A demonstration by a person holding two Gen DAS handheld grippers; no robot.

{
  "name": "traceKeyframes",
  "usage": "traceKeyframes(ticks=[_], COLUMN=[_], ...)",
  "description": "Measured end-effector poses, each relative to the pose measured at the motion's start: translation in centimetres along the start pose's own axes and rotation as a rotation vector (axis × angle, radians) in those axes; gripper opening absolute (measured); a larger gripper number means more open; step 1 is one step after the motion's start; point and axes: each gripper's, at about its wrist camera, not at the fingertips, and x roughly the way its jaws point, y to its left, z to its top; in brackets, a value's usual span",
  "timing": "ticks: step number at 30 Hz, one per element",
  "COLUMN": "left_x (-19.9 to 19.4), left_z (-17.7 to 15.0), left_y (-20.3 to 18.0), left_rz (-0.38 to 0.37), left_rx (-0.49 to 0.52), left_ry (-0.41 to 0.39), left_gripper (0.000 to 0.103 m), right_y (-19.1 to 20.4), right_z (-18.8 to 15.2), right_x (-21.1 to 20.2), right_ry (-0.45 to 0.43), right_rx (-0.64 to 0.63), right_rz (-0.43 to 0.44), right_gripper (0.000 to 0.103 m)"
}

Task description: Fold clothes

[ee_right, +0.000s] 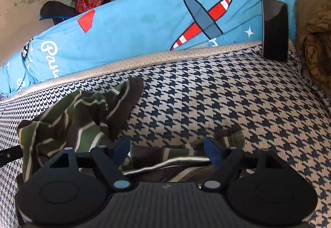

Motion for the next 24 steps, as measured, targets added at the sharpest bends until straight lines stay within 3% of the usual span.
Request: traceKeyframes(ticks=[3,6,10,13,15,17,19,24], left_x=[1.1,2.9,4.2,4.2,4.2,3.9,3.8,2.4], left_z=[-0.5,-1.5,-2.6,-2.8,-2.6,-2.1,-1.5,-0.1], left_y=[-1.7,-2.8,-3.3,-3.5,-3.0,-2.3,-1.4,1.1], left_rz=[0.005,0.070,0.078,0.091,0.081,0.070,0.071,0.101], left_rx=[0.053,0.087,0.087,0.109,0.094,0.060,0.025,-0.070], left_ry=[0.051,0.140,0.210,0.208,0.202,0.185,0.161,0.069], left_gripper=[0.103,0.103,0.103,0.103,0.103,0.103,0.103,0.103], right_y=[0.0,0.5,1.7,2.4,3.0,3.2,3.2,3.5], right_z=[-0.5,-1.3,-2.1,-2.6,-2.7,-2.7,-2.5,-2.0], right_x=[0.8,1.6,2.0,2.0,2.0,1.9,1.5,-0.3], right_ry=[0.059,0.102,0.088,0.069,0.058,0.054,0.043,-0.007], right_rx=[-0.002,-0.005,-0.061,-0.092,-0.126,-0.133,-0.107,-0.045], right_rz=[0.016,0.050,0.052,0.069,0.075,0.100,0.149,0.346], right_gripper=[0.085,0.089,0.090,0.075,0.058,0.031,0.020,0.017])
